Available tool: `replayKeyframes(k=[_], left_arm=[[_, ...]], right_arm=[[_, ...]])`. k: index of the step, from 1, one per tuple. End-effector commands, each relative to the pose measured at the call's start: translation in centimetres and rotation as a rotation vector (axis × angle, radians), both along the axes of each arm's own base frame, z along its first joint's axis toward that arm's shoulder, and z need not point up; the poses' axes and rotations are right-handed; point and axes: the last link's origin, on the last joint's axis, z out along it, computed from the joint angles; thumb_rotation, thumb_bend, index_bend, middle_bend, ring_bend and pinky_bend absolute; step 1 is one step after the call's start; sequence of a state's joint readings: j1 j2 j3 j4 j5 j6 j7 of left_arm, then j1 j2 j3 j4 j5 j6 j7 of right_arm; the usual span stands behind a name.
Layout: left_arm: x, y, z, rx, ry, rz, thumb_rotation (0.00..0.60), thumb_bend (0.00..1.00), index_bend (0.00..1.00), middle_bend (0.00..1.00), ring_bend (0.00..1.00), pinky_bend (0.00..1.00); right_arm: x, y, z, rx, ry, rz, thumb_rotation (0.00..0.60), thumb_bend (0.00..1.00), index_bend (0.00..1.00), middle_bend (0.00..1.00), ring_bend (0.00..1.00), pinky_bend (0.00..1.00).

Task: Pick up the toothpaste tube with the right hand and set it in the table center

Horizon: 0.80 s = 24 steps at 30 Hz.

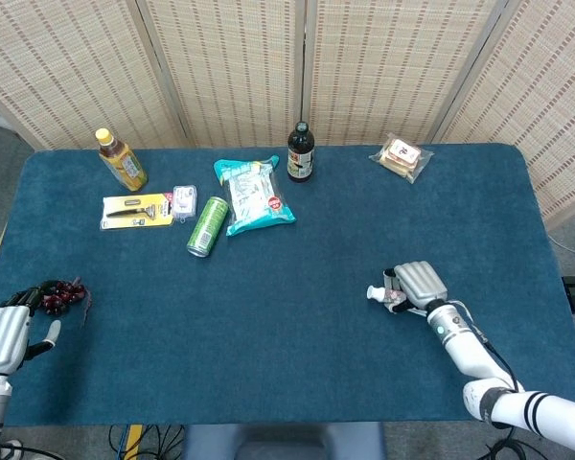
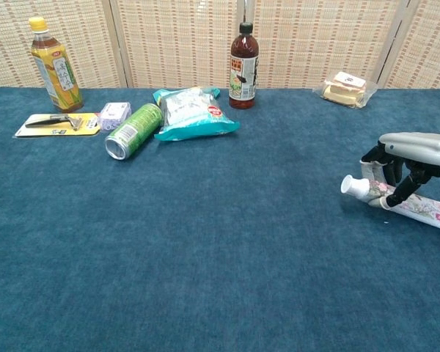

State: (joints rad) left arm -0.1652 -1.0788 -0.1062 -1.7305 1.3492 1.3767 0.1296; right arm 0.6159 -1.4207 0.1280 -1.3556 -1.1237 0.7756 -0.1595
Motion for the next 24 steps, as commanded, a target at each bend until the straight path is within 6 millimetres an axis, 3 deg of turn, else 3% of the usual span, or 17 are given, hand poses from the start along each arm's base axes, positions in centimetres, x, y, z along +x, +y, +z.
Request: replayKeyframes(k=[1, 12, 24], left_arm=[[0.4, 0.6, 0.1, -0.019, 0.001, -0.018, 0.600, 0.36, 0.18, 0.29, 0.28, 0.39], [2.1, 2.9, 0.2, -0.111, 0.026, -0.091, 0.600, 0.36, 0.18, 0.29, 0.28, 0.39], [6.0, 6.8, -1.8, -0.311, -0.002, -0.230, 0.600, 0.36, 0.18, 0.29, 0.29, 0.39]], right_arm=[[1.0, -0.6, 0.7, 0.014, -0.026, 0.001, 0.600, 1.00, 0.75, 0.68, 0.52, 0.41], [4.8, -2.3, 3.1, 0.053, -0.082, 0.042, 0.600, 1.00, 0.77, 0.71, 0.54, 0.41], [10.6, -3.6, 4.8, 0.250, -0.071, 0.102, 0.600, 1.00, 0.79, 0.71, 0.54, 0.41]])
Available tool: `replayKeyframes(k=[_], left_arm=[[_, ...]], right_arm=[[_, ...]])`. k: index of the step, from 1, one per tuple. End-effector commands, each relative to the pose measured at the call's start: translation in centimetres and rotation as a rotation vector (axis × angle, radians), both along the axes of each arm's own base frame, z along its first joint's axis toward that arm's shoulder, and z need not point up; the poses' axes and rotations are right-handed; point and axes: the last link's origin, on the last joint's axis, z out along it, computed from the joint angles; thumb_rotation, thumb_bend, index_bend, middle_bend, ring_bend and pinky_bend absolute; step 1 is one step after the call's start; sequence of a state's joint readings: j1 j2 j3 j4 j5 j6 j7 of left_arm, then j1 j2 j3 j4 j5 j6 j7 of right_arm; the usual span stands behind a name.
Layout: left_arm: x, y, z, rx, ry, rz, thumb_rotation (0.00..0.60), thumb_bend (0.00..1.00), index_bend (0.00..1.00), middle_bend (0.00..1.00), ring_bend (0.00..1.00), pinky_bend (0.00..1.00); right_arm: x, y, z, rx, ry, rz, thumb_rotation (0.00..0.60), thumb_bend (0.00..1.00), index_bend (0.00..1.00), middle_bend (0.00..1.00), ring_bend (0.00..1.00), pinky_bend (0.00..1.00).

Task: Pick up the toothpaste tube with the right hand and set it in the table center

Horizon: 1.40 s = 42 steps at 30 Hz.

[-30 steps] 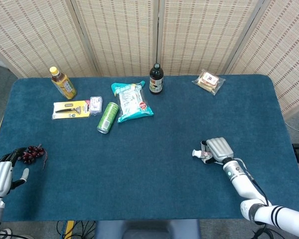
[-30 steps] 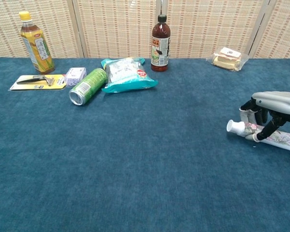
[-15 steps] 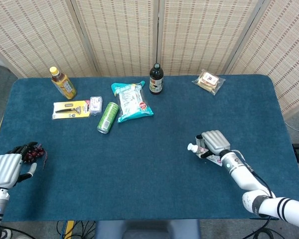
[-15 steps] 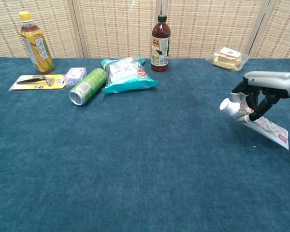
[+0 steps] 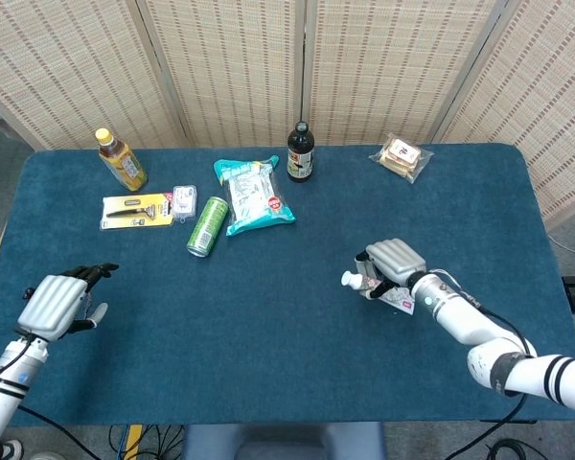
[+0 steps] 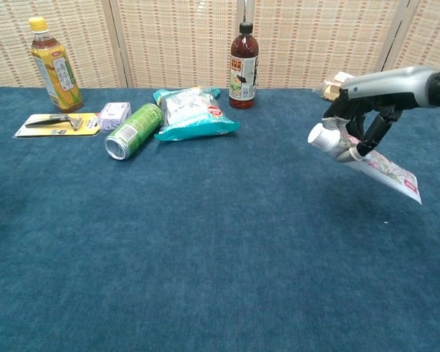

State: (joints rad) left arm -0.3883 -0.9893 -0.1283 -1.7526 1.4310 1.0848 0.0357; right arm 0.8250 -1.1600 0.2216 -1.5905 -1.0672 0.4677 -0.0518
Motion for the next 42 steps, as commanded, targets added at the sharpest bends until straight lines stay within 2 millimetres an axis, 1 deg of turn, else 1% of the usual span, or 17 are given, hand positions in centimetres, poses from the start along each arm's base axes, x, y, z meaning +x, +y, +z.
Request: replayKeyframes(k=[1, 5, 11, 21, 25, 27, 31, 35, 42], left_arm=[[1.2, 1.3, -0.6, -0.062, -0.023, -0.035, 0.600, 0.36, 0.18, 0.29, 0.29, 0.39], [2.2, 2.6, -1.4, -0.131, -0.048, -0.053, 0.600, 0.36, 0.18, 0.30, 0.29, 0.39], [3.5, 4.1, -2.8, -0.208, -0.078, -0.091, 0.600, 0.36, 0.17, 0.32, 0.31, 0.39], [6.6, 4.8, -5.3, -0.326, -0.117, -0.179, 0.600, 0.36, 0.14, 0.41, 0.37, 0.40], [7.6, 4.8, -6.1, -0.359, -0.117, -0.212, 0.600, 0.36, 0.13, 0.44, 0.40, 0.45], [8.0, 4.8, -6.4, -0.371, -0.114, -0.227, 0.600, 0.36, 0.13, 0.47, 0.43, 0.50], [8.9, 4.6, -7.3, -0.401, -0.097, -0.268, 0.600, 0.36, 0.13, 0.52, 0.48, 0.55], [9.5, 4.4, -8.2, -0.425, -0.073, -0.303, 0.600, 0.36, 0.13, 0.55, 0.50, 0.56], [10.4, 4.5, -9.4, -0.455, -0.064, -0.336, 0.600, 0.36, 0.13, 0.55, 0.50, 0.57]], right_arm=[[2.3, -0.4, 0.4, 0.060, 0.008, 0.032, 0.600, 1.00, 0.79, 0.71, 0.55, 0.41], [4.3, -0.7, 0.2, 0.116, 0.036, 0.077, 0.600, 1.00, 0.79, 0.71, 0.55, 0.41], [7.1, -1.3, -1.0, 0.183, 0.084, 0.151, 0.600, 1.00, 0.80, 0.72, 0.55, 0.41], [10.8, -1.9, -4.5, 0.264, 0.144, 0.249, 0.600, 1.00, 0.80, 0.72, 0.55, 0.41], [11.8, -2.0, -5.8, 0.285, 0.157, 0.268, 0.600, 1.00, 0.80, 0.72, 0.56, 0.41], [12.2, -2.2, -6.2, 0.289, 0.160, 0.272, 0.600, 1.00, 0.80, 0.72, 0.56, 0.41], [12.8, -2.5, -7.2, 0.299, 0.167, 0.273, 0.600, 1.00, 0.80, 0.72, 0.56, 0.41], [13.1, -2.8, -8.0, 0.308, 0.176, 0.272, 0.600, 1.00, 0.81, 0.72, 0.56, 0.41], [13.7, -3.0, -8.8, 0.324, 0.186, 0.271, 0.600, 1.00, 0.81, 0.73, 0.56, 0.41]])
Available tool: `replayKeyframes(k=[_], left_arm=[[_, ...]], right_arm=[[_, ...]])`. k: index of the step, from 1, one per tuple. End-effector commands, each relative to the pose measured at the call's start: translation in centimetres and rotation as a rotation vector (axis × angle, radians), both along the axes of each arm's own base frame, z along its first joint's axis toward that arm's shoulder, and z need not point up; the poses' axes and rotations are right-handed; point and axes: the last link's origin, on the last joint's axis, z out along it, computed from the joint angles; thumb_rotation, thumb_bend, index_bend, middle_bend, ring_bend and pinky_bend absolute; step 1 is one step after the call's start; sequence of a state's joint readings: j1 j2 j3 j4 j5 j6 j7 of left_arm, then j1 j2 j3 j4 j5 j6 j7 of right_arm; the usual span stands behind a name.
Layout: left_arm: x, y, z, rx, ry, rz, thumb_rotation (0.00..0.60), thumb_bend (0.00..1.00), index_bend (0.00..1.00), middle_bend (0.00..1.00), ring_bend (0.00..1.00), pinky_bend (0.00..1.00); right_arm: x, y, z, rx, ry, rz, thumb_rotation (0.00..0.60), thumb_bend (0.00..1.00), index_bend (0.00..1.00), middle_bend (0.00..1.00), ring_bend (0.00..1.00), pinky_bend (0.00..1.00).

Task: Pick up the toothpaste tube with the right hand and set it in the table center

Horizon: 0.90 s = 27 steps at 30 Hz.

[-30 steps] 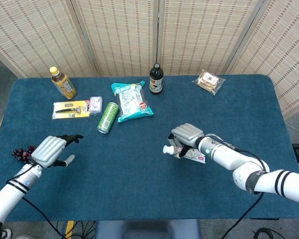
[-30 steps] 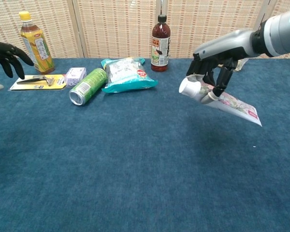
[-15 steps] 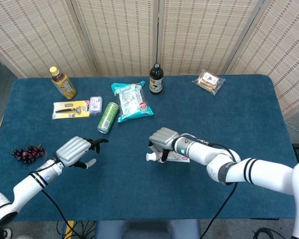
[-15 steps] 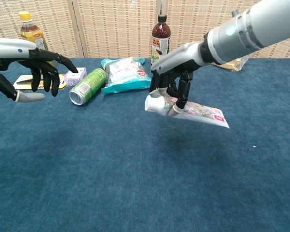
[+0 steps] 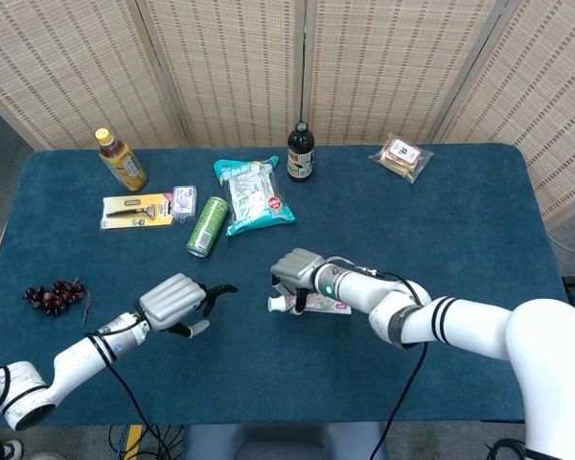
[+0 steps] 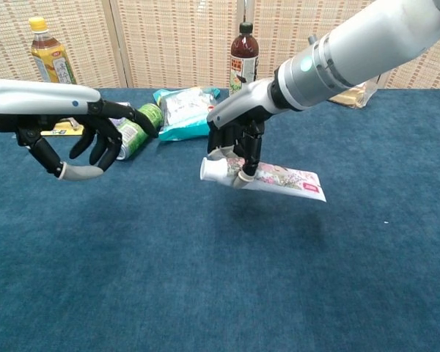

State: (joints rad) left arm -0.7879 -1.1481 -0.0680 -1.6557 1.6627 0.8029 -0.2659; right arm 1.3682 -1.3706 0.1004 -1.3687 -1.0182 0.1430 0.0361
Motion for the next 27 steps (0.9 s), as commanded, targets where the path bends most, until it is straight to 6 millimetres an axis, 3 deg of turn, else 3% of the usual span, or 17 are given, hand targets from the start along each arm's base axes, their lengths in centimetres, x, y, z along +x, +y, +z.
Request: replayKeyframes(k=[1, 27], left_arm=[[0.3, 0.1, -0.4, -0.009, -0.001, -0.013, 0.600, 0.36, 0.13, 0.55, 0.50, 0.57], [1.8, 0.2, -3.5, -0.074, 0.051, -0.098, 0.600, 0.36, 0.13, 0.55, 0.50, 0.57]], right_arm=[[0.2, 0.0, -0.3, 0.006, 0.005, 0.002, 0.600, 1.00, 0.81, 0.73, 0.56, 0.41], [0.9, -0.4, -2.0, 0.025, 0.022, -0.007, 0.600, 1.00, 0.82, 0.73, 0.57, 0.41]])
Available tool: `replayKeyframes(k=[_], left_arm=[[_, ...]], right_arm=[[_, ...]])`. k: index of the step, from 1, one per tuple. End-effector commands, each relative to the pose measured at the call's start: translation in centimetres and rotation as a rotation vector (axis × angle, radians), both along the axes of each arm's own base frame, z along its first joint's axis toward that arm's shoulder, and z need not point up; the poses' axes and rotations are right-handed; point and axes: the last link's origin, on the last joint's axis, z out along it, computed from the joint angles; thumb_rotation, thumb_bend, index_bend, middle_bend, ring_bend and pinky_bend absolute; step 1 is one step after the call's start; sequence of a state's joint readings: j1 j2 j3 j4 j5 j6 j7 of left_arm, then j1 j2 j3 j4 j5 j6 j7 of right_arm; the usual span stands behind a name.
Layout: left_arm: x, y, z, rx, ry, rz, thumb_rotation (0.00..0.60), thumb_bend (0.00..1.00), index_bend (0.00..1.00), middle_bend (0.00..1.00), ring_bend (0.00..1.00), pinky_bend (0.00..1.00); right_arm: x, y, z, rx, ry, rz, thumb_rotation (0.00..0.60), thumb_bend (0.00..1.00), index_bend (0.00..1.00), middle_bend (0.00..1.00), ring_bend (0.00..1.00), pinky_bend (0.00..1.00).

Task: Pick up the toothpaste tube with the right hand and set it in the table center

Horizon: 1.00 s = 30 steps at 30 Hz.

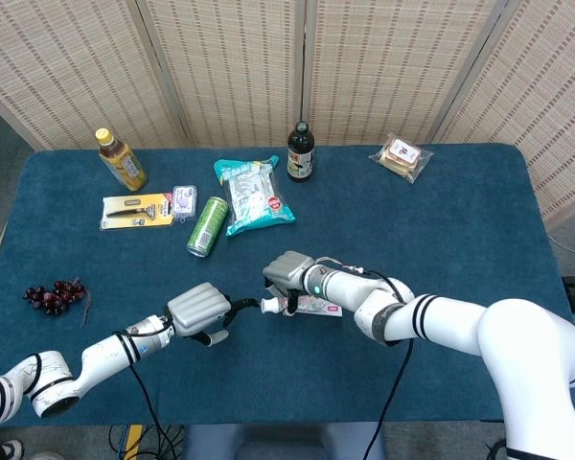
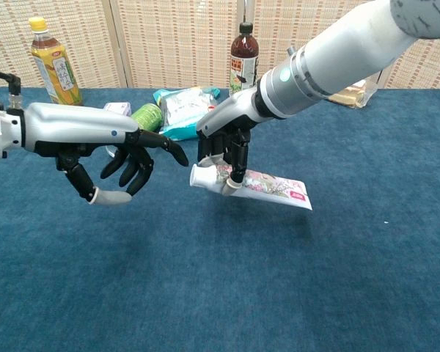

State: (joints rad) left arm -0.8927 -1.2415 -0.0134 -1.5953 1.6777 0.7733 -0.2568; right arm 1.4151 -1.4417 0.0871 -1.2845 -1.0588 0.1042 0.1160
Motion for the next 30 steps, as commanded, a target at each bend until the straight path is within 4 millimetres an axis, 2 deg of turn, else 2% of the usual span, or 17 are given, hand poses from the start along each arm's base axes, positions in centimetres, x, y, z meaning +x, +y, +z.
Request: replayKeyframes(k=[1, 15, 30], left_arm=[[0.1, 0.0, -0.2, -0.001, 0.004, -0.008, 0.600, 0.36, 0.13, 0.55, 0.50, 0.56], [0.8, 0.2, -1.4, -0.017, 0.019, -0.029, 0.600, 0.36, 0.13, 0.55, 0.50, 0.57], [0.0, 0.7, -1.5, 0.008, 0.058, -0.028, 0.600, 0.36, 0.17, 0.55, 0.50, 0.57]], right_arm=[[0.0, 0.0, -0.2, 0.004, 0.004, -0.001, 0.600, 1.00, 0.82, 0.73, 0.57, 0.41], [0.4, -0.1, -0.9, 0.014, 0.013, 0.004, 0.600, 1.00, 0.82, 0.73, 0.57, 0.41], [0.3, -0.3, -0.9, 0.010, 0.005, 0.004, 0.600, 1.00, 0.87, 0.76, 0.59, 0.41]])
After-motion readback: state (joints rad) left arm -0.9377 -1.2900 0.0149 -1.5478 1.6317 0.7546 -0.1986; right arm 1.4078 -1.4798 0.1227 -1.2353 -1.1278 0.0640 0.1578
